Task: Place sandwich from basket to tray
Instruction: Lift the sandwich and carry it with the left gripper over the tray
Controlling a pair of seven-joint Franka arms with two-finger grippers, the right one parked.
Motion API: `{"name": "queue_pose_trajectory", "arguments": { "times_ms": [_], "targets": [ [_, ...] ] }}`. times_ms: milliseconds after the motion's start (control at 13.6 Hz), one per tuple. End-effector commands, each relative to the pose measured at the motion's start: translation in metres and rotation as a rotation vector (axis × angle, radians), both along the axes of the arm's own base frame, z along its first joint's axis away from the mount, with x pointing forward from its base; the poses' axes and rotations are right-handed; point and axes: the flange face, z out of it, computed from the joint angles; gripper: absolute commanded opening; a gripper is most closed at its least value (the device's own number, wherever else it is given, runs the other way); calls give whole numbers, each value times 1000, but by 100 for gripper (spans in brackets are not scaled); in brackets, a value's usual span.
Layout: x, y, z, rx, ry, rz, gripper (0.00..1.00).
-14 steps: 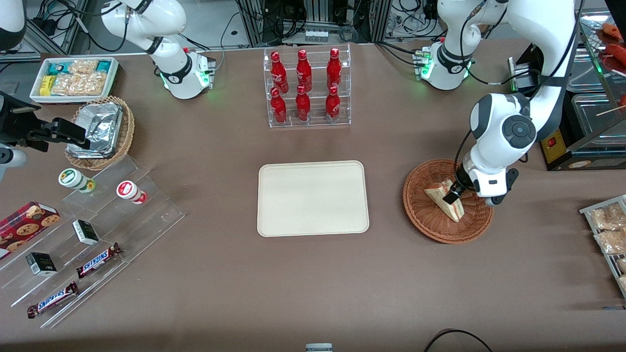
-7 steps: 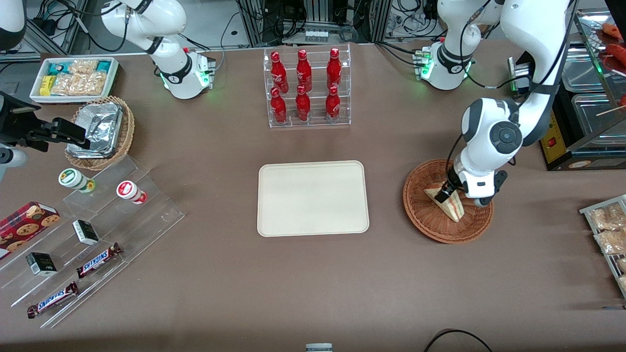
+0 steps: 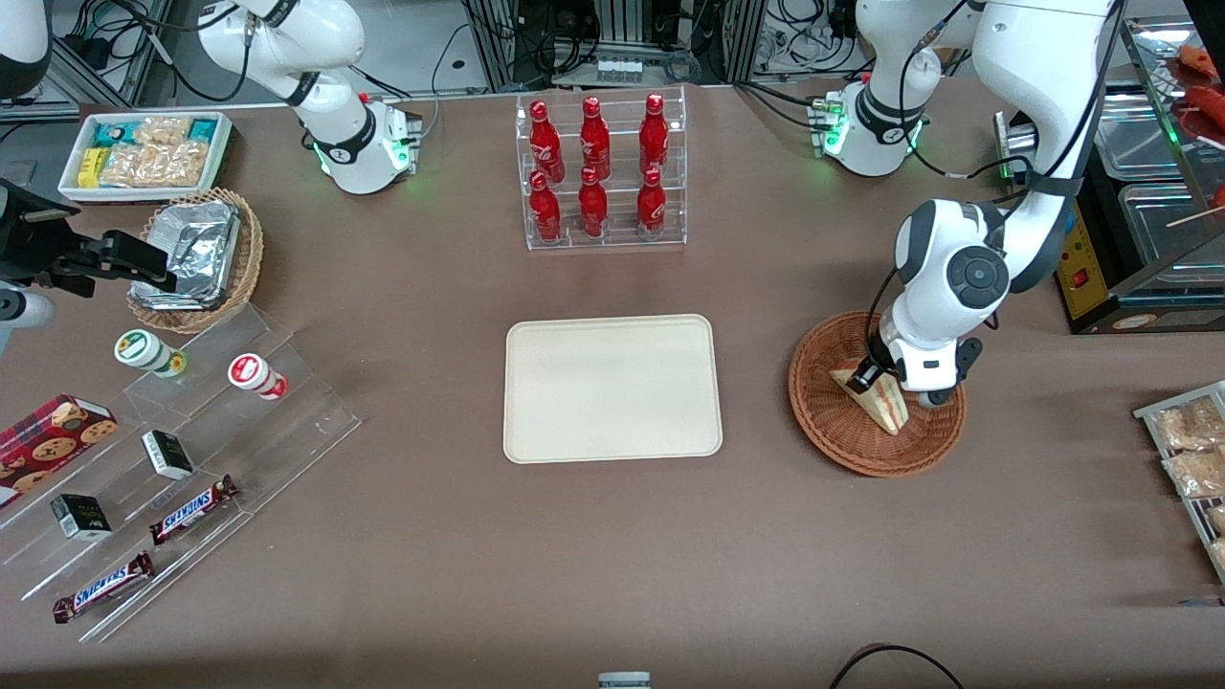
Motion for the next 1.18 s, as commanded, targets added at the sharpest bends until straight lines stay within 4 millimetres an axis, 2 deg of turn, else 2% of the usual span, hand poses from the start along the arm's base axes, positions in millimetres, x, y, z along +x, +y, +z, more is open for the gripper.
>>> {"name": "queue_pose_trajectory", "arguments": {
  "times_ms": [0,148,221,516,590,664,885,1107],
  "targets": [
    [-1,-1,11,38,6,-44,0],
    [3,-7,30,48,9,-89,0],
    [7,-16,42,49,20,-110,0],
    [32,-67,88,34,50,-224,0],
    [37,-85,95,18,44,-258,0],
    [41,-101,98,4,46,-285,0],
    [46,-174,87,-64,59,-387,0],
    [44,-235,79,-133,59,-474,0]
  ]
}}
